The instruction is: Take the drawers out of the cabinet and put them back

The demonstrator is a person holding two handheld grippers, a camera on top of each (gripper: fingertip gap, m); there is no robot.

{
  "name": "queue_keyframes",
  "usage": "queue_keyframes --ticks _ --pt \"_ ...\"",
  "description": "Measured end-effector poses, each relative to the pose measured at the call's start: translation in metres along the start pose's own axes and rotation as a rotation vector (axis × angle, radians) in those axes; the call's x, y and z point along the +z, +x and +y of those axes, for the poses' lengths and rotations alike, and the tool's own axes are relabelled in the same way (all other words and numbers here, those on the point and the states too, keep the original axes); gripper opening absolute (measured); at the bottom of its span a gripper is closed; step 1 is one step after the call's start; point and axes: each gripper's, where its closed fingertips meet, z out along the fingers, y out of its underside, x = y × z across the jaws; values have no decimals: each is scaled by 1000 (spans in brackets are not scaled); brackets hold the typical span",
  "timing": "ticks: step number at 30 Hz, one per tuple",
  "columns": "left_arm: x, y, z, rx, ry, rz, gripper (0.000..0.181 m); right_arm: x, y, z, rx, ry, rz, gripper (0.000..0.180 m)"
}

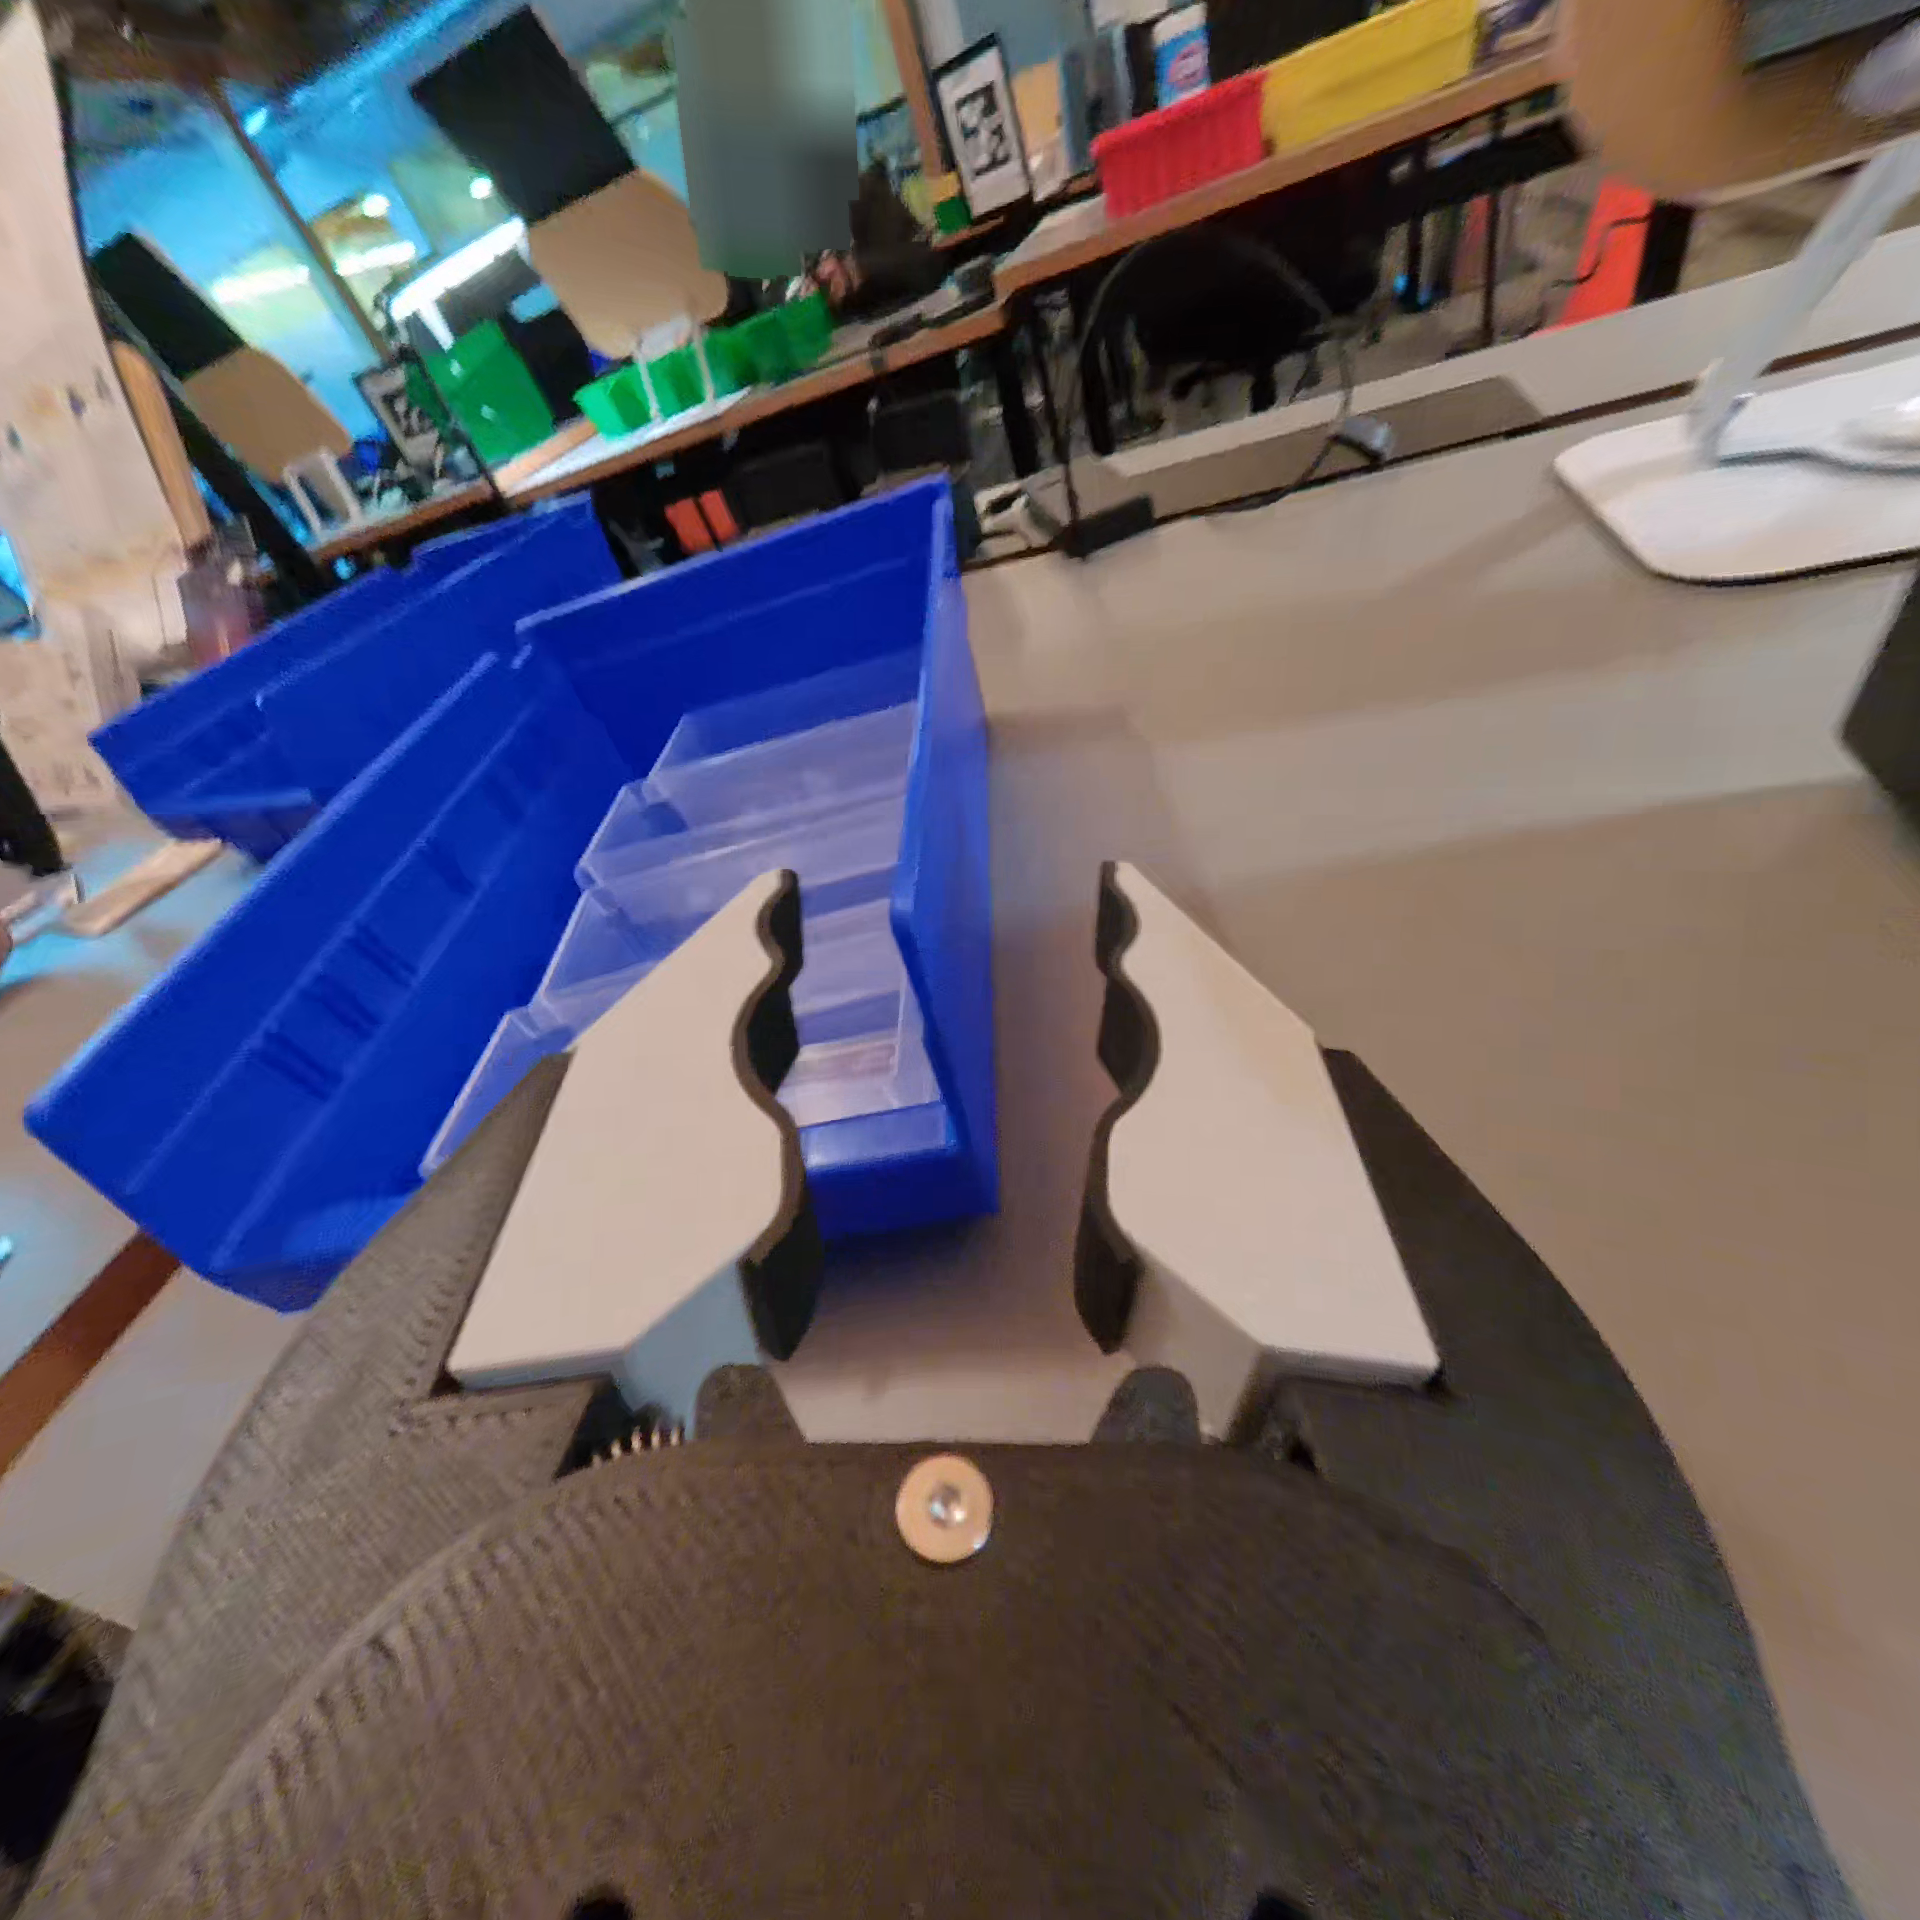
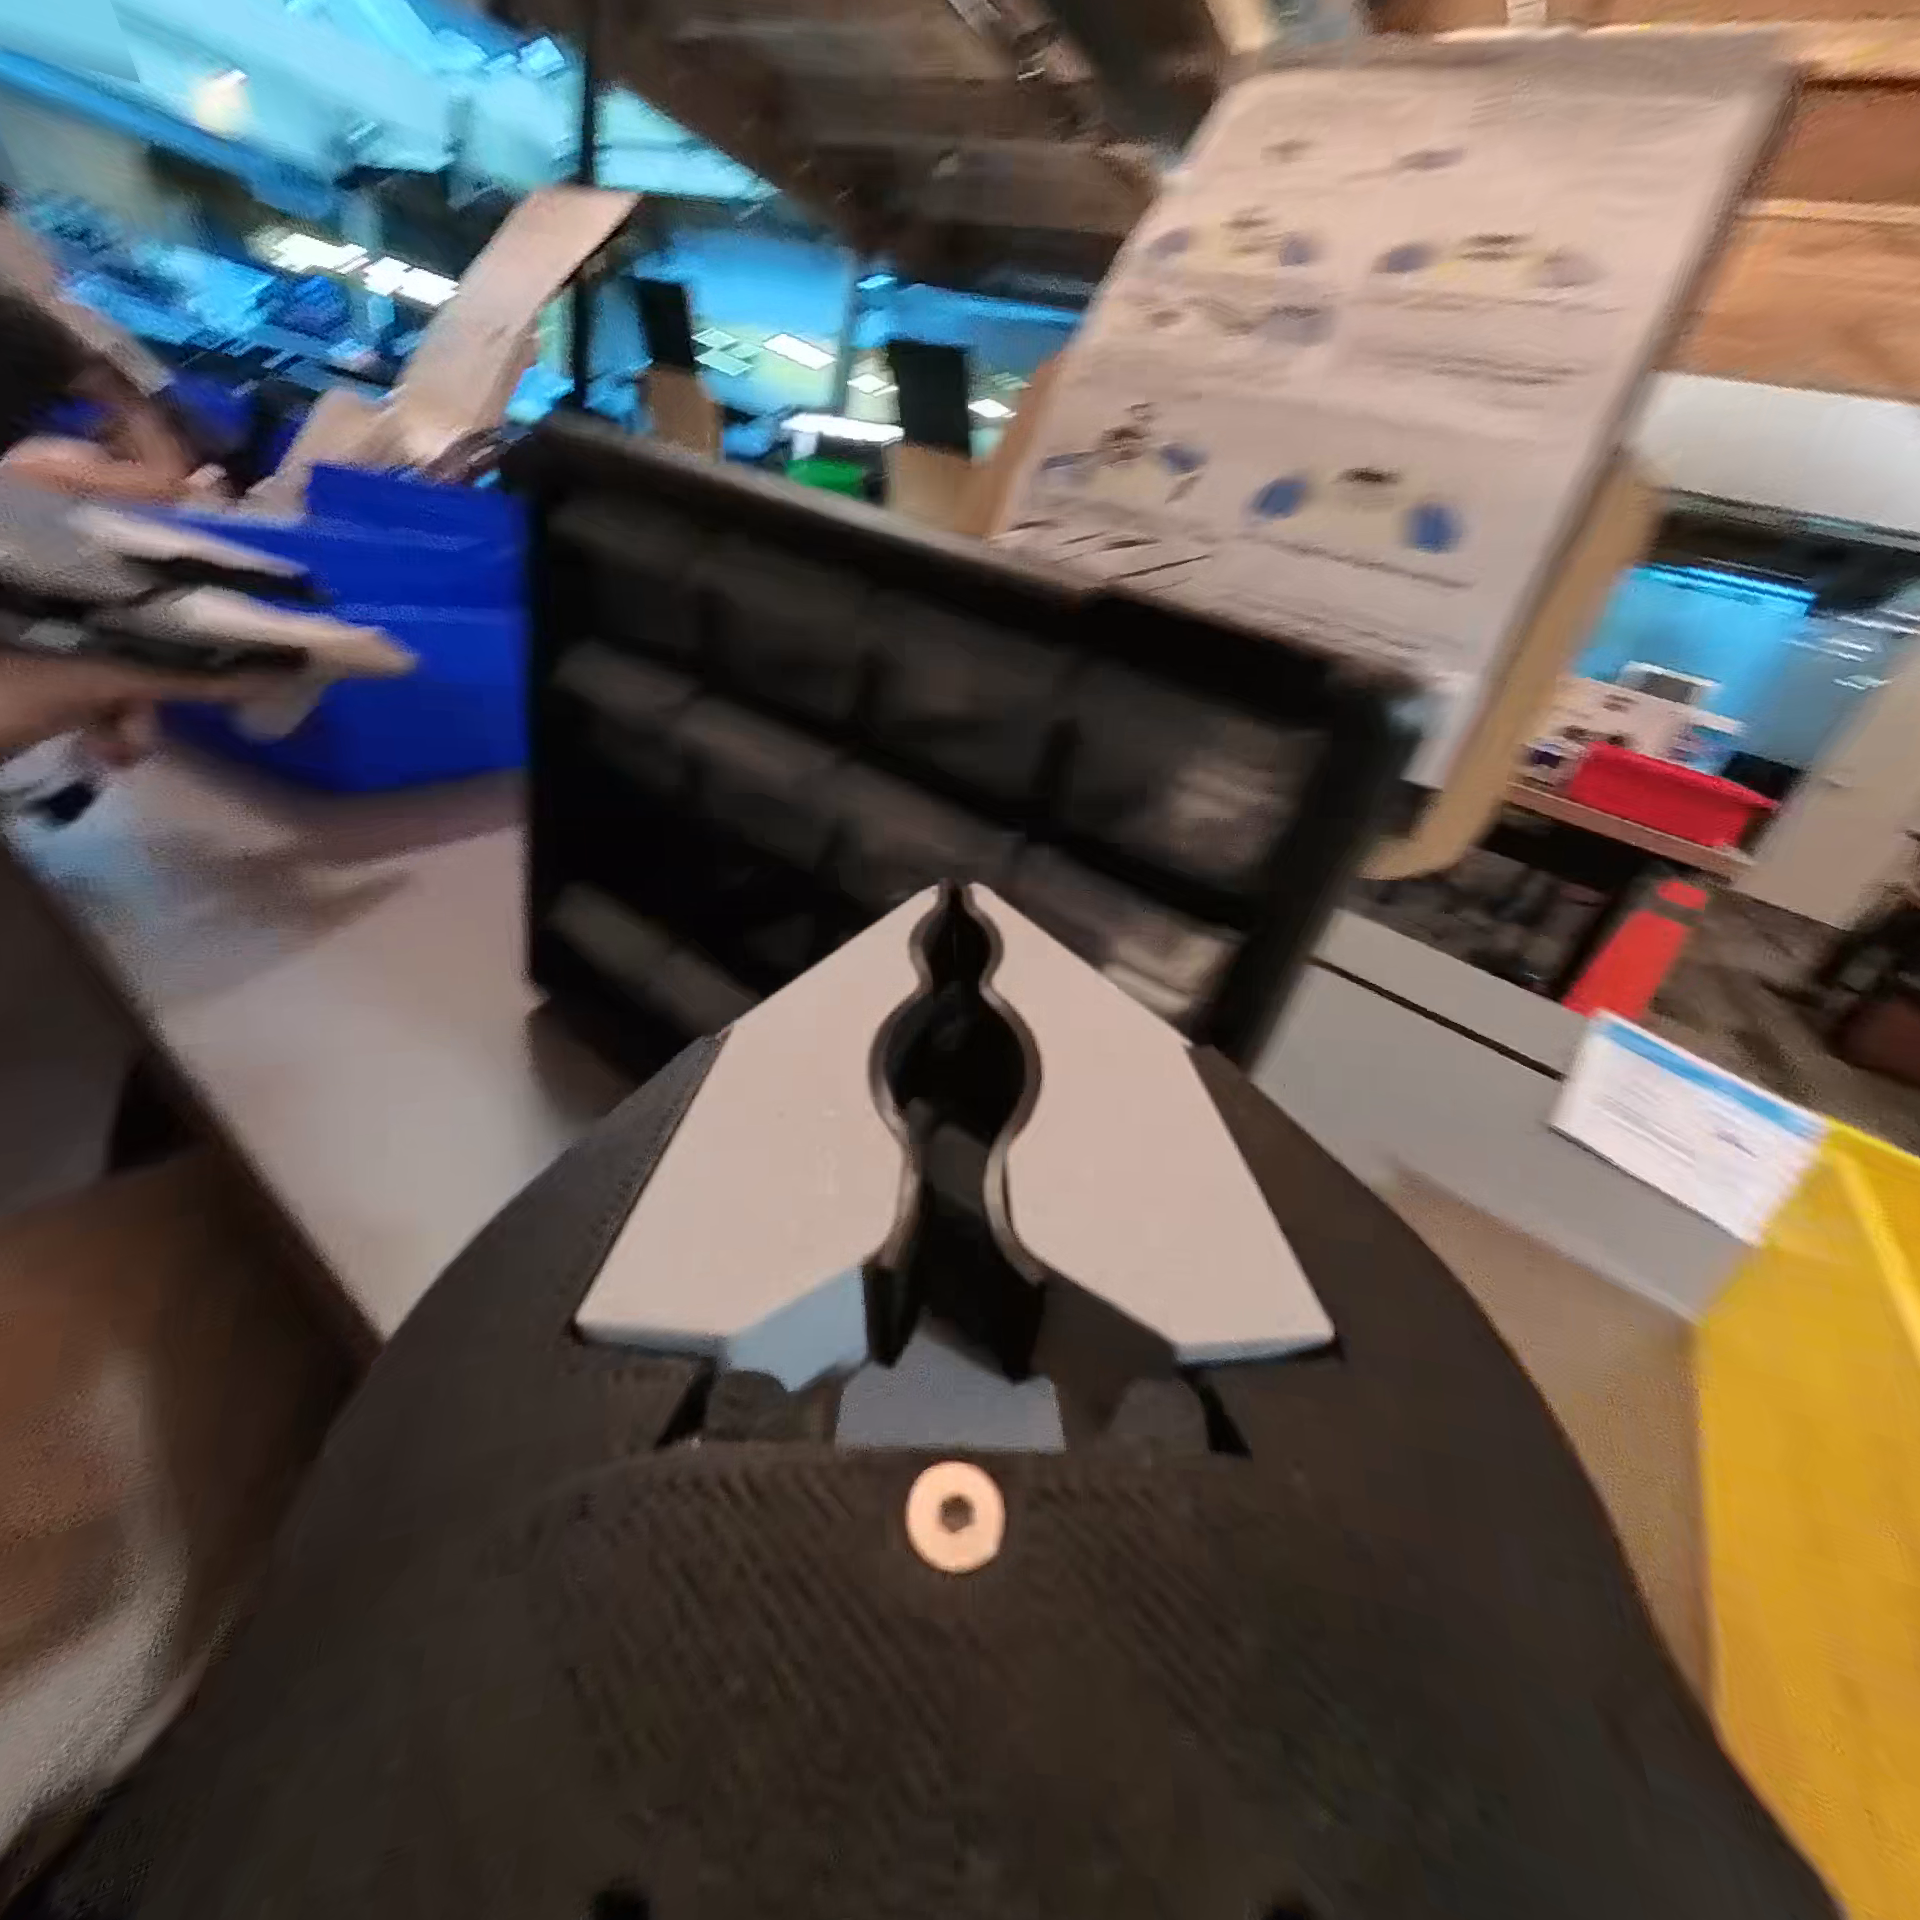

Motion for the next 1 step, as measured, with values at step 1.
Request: queue_keyframes --ticks 1 --pt "4 -3 7 -26 -31 -11 42 4 -17 6 -35 -20 -67 0"
